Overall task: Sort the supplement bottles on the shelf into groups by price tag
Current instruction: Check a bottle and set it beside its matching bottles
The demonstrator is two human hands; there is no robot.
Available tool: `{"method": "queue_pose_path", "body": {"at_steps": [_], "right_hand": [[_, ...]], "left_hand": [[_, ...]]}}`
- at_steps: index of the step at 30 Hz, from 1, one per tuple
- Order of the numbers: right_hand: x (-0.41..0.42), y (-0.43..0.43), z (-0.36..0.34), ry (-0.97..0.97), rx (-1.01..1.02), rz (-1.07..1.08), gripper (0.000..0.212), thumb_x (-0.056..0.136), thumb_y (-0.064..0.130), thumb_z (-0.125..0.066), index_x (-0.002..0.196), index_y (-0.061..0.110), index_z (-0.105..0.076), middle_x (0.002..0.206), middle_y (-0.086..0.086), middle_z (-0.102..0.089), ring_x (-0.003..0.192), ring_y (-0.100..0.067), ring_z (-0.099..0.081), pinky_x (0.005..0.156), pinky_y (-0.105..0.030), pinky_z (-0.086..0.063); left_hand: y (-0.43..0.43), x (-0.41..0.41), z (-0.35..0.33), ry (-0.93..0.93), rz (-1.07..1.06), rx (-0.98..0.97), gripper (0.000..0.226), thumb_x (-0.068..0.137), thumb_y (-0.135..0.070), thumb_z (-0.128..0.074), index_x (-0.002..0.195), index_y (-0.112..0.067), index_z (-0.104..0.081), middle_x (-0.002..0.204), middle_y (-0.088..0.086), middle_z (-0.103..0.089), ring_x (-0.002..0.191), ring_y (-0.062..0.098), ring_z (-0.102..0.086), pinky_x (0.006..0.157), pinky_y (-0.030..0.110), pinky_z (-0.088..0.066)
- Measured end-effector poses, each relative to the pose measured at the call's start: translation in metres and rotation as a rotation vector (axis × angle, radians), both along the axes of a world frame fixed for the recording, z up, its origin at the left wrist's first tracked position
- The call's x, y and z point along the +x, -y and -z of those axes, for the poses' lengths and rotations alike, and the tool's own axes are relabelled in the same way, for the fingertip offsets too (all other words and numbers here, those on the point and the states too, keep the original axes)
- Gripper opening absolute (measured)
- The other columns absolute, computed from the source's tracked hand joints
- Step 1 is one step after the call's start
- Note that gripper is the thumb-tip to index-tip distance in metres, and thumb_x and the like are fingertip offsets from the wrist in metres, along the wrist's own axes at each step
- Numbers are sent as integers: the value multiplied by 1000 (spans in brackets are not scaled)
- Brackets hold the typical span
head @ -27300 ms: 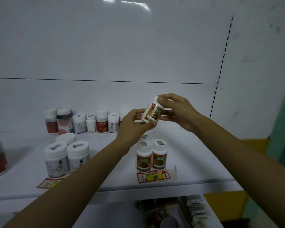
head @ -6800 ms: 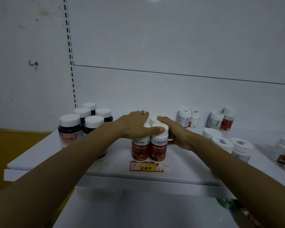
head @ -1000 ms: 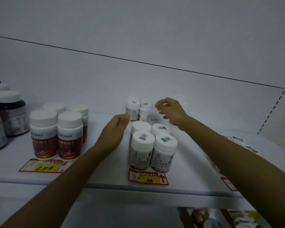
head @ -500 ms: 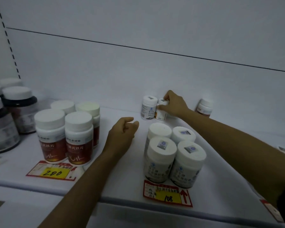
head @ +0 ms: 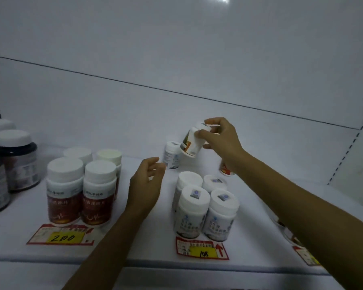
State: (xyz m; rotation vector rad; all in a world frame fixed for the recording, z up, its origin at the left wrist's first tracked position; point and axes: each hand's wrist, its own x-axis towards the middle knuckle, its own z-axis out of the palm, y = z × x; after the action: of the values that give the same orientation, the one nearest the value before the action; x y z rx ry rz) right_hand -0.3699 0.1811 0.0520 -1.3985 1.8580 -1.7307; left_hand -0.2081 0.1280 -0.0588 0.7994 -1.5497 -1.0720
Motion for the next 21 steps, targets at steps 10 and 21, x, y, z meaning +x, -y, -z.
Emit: {"method": "queue_pose_path", "body": {"at_steps": [10, 21], "right_hand": [[29, -104, -17, 225, -116, -294, 29, 88, 8, -58, 111, 24, -57, 101, 0, -67, 89, -17, -69, 69, -23, -56], [-57, -152, -37, 206, -193, -368, 26, 92, 13, -53, 117, 15, -58, 114, -8, -66, 101, -25, -67, 83, -31, -55]], "left_hand": [[-63, 12, -78, -259, 269, -129, 30, 93, -36, -40, 119, -25, -49, 107, -15, -60, 98, 2, -61, 82, 14, -51], [-140, -76, -104, -66, 283, -350, 59, 78, -23, -70, 128, -35, -42, 118, -18, -54, 101, 2, -62, 79, 15, -54]]}}
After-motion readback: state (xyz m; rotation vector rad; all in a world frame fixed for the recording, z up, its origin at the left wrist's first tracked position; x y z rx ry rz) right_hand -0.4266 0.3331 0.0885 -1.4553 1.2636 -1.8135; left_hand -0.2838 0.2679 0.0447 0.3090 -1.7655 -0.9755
